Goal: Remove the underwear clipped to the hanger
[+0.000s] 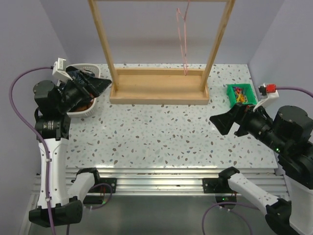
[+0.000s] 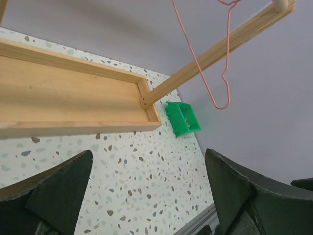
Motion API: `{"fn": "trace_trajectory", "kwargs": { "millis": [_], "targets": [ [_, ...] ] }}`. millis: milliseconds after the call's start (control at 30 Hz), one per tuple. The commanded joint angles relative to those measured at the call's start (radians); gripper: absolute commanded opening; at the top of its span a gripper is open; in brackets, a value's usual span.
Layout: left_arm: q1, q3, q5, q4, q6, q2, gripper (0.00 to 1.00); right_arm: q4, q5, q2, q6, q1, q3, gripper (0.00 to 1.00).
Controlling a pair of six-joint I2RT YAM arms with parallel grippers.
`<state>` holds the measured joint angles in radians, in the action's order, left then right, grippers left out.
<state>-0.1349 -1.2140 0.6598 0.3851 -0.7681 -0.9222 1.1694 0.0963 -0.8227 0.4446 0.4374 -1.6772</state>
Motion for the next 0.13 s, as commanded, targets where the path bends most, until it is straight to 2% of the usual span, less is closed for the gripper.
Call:
{"fn": "trace_trajectory", "kwargs": {
  "millis": [0, 100],
  "targets": [
    [0.006, -0.041, 0.040, 0.005, -0.010, 0.008, 1.00, 0.024, 0.002, -0.015, -0.004, 0.001, -0.041, 0.99],
    [0.011, -0.041, 0.040, 0.005, 0.000, 0.011, 1.00, 0.032, -0.038, -0.021, 0.029, -0.002, -0.038, 0.98]
  ]
}}
